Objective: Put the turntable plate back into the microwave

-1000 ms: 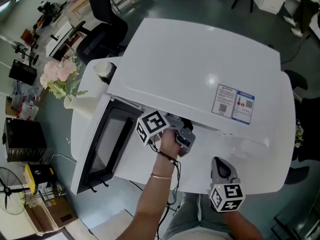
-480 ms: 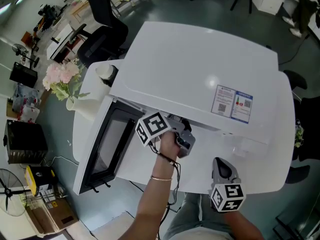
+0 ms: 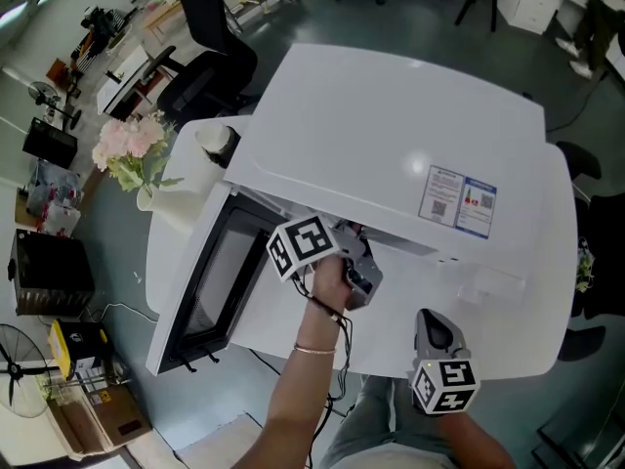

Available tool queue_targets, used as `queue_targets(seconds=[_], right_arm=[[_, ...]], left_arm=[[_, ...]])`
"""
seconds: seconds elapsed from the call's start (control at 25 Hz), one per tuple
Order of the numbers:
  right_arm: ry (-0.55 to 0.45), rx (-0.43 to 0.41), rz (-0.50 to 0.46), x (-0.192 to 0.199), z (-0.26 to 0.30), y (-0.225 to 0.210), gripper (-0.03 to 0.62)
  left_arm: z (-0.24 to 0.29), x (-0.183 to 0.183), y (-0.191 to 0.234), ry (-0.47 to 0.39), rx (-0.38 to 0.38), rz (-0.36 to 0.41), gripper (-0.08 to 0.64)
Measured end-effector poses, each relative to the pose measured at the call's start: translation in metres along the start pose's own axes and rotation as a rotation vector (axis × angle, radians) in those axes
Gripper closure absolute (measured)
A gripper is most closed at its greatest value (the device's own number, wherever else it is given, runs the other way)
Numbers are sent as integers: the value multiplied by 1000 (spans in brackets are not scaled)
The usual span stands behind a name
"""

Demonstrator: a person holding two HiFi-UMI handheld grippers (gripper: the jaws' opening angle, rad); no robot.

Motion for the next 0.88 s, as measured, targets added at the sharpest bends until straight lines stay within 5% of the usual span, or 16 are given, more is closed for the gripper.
queue_targets(seconds=[0.88], right_arm=[[10,-7,-15,4,-4,3,581]], left_arm=[[-10,10,-2,82,-42,50,255]])
Point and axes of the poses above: the fingertips, and each gripper's own axes: z forward along the fingers, y to its left, x out of its underside, the point moved 5 cm from there along -z, backward along the fingers
